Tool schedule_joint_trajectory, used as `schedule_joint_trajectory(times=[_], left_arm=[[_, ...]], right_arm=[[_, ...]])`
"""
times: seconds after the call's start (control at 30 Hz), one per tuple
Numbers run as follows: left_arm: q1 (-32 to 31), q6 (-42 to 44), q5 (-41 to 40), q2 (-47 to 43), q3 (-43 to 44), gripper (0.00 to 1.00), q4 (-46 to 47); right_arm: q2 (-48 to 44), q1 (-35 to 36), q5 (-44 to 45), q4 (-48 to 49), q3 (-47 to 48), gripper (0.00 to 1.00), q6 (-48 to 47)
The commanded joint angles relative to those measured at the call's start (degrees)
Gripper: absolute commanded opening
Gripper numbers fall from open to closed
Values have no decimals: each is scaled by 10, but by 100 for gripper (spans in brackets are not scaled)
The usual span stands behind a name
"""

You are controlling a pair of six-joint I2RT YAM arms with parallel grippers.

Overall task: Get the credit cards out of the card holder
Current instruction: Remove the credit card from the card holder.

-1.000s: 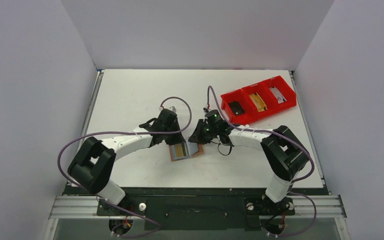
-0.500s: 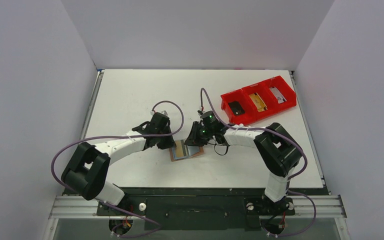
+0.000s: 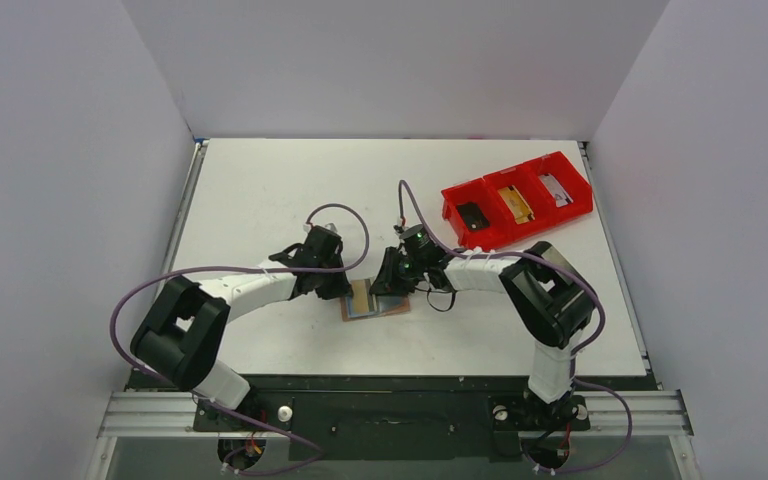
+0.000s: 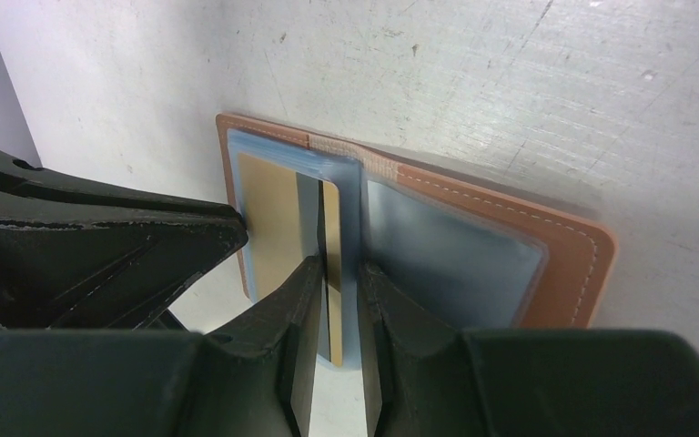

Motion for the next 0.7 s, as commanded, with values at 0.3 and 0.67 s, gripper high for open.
schedule_joint_trajectory(times=[0.3,0.67], left_arm=[[-19,-17,-30,42,0,0,5],[-17,-18,-60,59,0,0,-27]], right_arm=[[17,-4,-24,65,-7,7,12],[5,-23,-30,111,-40,0,31]])
